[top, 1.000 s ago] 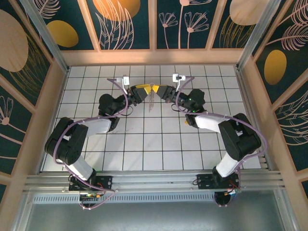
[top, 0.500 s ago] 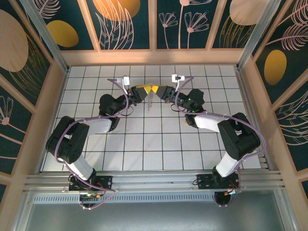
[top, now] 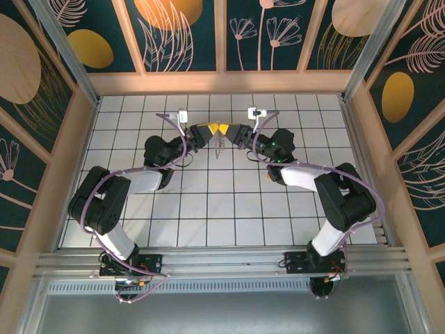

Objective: Put the keys on the keyring

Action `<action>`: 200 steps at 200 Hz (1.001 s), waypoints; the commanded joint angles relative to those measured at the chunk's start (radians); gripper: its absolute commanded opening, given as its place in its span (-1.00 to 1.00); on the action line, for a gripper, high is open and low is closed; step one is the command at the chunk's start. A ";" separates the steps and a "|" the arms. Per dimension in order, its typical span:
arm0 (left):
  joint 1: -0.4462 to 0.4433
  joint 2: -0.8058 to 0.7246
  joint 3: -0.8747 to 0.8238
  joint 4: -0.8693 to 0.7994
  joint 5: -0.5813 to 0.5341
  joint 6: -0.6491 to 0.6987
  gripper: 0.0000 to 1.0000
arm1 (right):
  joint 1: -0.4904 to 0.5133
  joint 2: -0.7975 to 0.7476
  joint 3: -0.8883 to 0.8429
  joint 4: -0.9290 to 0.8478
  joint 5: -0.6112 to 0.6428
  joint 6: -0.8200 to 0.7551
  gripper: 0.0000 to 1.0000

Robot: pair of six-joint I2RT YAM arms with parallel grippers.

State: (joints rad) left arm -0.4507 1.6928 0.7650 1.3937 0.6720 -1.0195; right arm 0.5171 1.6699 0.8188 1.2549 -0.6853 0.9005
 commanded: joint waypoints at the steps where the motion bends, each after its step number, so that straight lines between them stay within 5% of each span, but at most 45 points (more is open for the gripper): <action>1: -0.008 0.011 0.030 0.054 0.034 0.001 -1.00 | 0.011 0.005 0.037 0.049 -0.019 0.000 -1.00; 16: -0.008 0.011 0.033 0.051 0.043 0.006 -1.00 | 0.008 -0.002 0.037 0.033 -0.025 -0.005 -1.00; 31: -0.008 0.010 0.037 0.032 0.055 0.025 -1.00 | -0.008 -0.030 0.019 0.003 -0.021 -0.023 -0.60; 52: -0.008 -0.002 0.050 -0.038 0.081 0.083 -1.00 | -0.049 -0.092 -0.038 -0.016 -0.007 -0.038 -0.39; 119: -0.008 -0.013 0.139 -0.302 0.234 0.267 -1.00 | -0.145 -0.227 -0.126 -0.141 -0.054 -0.141 -0.14; 200: -0.008 0.006 0.192 -0.354 0.310 0.276 -1.00 | -0.144 -0.188 -0.124 -0.102 -0.170 -0.134 -0.07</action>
State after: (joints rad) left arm -0.4530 1.6955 0.9241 1.0351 0.9424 -0.7631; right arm 0.3721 1.4670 0.7036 1.0920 -0.7986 0.7643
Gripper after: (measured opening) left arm 0.044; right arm 0.468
